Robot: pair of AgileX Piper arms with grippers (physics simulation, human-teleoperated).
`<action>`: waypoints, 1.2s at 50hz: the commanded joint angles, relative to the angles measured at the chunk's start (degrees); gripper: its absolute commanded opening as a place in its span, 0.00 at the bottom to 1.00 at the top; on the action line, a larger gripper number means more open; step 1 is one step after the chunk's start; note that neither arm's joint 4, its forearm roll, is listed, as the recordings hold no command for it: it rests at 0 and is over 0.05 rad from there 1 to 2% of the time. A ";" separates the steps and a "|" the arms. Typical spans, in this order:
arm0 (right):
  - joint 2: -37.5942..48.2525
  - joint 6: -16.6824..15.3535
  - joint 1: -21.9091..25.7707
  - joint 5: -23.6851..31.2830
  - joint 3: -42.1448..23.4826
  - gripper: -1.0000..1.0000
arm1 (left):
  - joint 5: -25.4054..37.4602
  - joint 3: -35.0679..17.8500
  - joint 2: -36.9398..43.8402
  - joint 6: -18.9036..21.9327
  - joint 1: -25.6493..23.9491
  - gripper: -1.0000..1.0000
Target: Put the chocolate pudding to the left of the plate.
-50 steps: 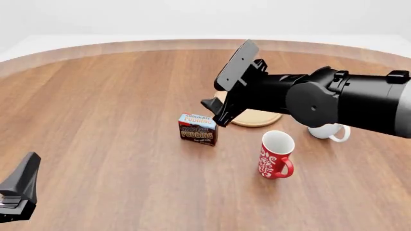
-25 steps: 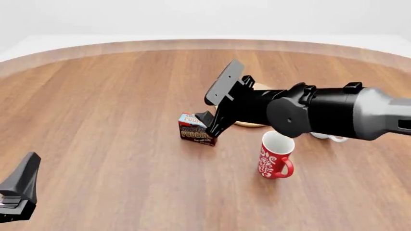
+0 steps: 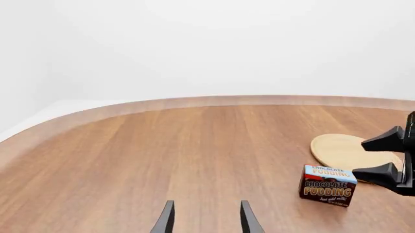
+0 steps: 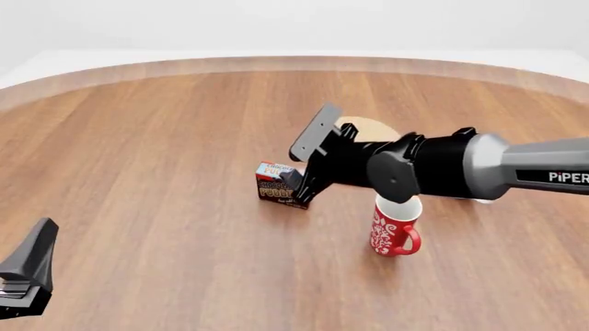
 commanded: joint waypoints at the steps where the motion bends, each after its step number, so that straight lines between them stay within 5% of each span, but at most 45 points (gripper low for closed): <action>1: 3.03 0.57 -0.50 -0.91 -1.12 1.00 | 0.00 0.00 0.00 0.00 0.00 1.00; 60: 12.68 2.50 -1.84 -3.90 -4.86 1.00 | 0.00 0.00 0.00 0.00 0.00 1.00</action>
